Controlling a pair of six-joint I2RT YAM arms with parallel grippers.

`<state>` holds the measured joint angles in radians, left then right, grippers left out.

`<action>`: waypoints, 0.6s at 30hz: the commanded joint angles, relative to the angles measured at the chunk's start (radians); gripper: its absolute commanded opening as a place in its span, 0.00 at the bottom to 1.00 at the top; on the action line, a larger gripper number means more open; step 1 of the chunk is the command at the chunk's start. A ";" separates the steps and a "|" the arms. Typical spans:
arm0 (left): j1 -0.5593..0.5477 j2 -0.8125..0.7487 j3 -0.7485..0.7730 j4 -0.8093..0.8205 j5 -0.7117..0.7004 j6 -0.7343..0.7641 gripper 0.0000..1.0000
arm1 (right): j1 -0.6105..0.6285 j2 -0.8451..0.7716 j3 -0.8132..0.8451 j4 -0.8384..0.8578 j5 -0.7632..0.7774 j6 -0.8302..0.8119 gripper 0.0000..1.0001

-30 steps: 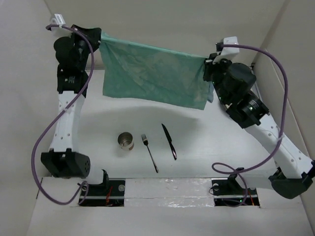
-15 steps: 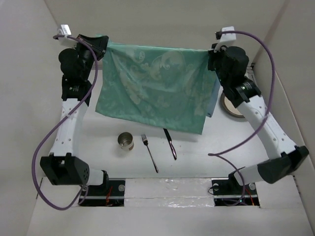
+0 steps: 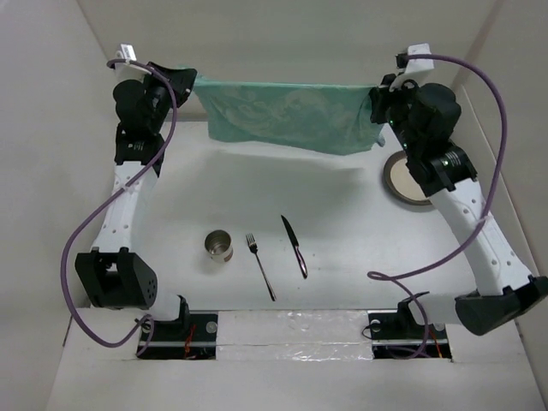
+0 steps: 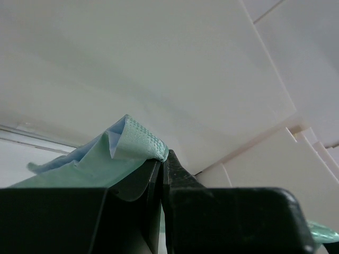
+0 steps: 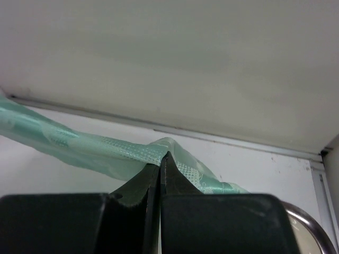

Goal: Set the dinner table for one person

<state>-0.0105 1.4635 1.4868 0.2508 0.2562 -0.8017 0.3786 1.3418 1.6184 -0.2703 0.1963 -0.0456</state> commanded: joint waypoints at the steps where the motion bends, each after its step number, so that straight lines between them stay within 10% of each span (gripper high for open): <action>1: 0.023 -0.057 -0.025 0.090 -0.064 0.027 0.00 | -0.040 -0.033 -0.037 0.077 0.021 0.024 0.00; 12: 0.012 0.009 -0.505 0.382 -0.117 -0.120 0.00 | 0.008 -0.012 -0.630 0.379 -0.003 0.181 0.00; 18: 0.017 0.115 -0.279 0.251 -0.100 -0.056 0.00 | -0.065 0.081 -0.447 0.359 -0.014 0.167 0.00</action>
<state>-0.0086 1.6009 1.0176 0.4374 0.1844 -0.8948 0.3721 1.4307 1.0119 -0.0383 0.1486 0.1219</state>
